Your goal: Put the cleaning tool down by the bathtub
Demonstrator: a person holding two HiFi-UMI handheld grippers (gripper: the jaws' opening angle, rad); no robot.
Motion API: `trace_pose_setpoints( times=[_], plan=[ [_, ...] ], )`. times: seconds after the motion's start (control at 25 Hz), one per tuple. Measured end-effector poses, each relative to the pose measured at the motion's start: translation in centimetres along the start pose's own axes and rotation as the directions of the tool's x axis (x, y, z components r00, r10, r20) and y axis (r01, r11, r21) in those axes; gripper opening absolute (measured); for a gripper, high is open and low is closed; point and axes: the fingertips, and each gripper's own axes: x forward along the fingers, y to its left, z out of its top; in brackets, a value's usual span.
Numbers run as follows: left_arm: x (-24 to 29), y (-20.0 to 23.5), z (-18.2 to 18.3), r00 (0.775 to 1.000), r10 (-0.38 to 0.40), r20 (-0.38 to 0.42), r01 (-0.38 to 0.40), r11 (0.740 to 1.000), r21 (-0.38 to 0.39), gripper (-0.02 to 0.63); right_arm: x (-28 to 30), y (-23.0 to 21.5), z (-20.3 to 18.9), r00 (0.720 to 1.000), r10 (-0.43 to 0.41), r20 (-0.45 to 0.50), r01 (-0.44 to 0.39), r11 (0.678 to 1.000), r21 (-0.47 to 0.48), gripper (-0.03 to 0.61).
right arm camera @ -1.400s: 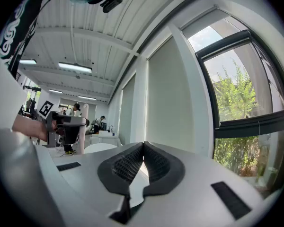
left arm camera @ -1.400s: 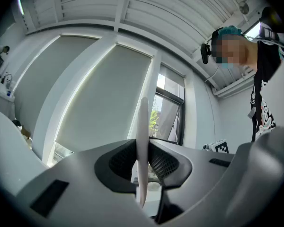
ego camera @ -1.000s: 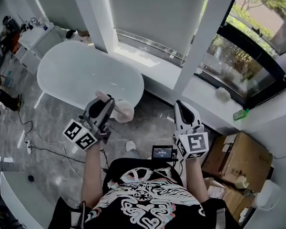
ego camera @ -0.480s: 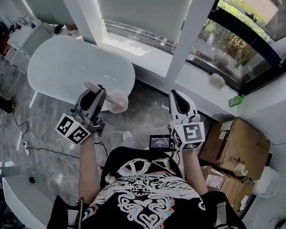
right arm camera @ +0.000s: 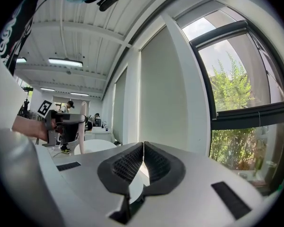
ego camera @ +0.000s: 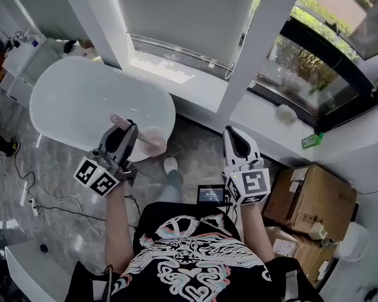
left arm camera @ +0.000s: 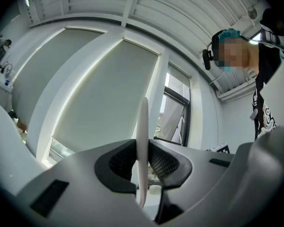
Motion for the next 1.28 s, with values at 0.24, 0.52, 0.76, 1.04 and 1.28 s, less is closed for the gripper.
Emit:
trace_pose_setpoints(
  times=[0.24,0.52,0.76,1.04,1.28],
  plan=[
    [5.3,7.5,0.9,1.000,-0.006,0.006,0.006,1.000,-0.021,0.084,8.7,-2.0,-0.7,0.999,-0.008,-0.031,0.009,1.000,0.021,0.028],
    [12.5,16.8,3.3,0.999,-0.045,-0.014,0.045,0.998,-0.048,0.084,20.2,-4.4,0.9,0.998,-0.029,-0.052,0.030,0.999,0.028,0.028],
    [15.4,20.8,4.2,0.997,-0.077,0.001,0.077,0.995,-0.064,0.084,24.4,-5.4,1.0,0.997,-0.058,-0.058,0.059,0.998,0.022,0.028],
    [19.5,27.1,4.8,0.995,-0.099,-0.029,0.097,0.993,-0.073,0.084,31.6,-6.1,-0.1,0.990,-0.082,-0.113,0.087,0.995,0.041,0.028],
    [22.0,29.3,4.4,0.992,-0.121,-0.029,0.117,0.988,-0.105,0.084,34.0,-6.6,-0.1,0.987,-0.098,-0.127,0.103,0.994,0.039,0.028]
  ],
)
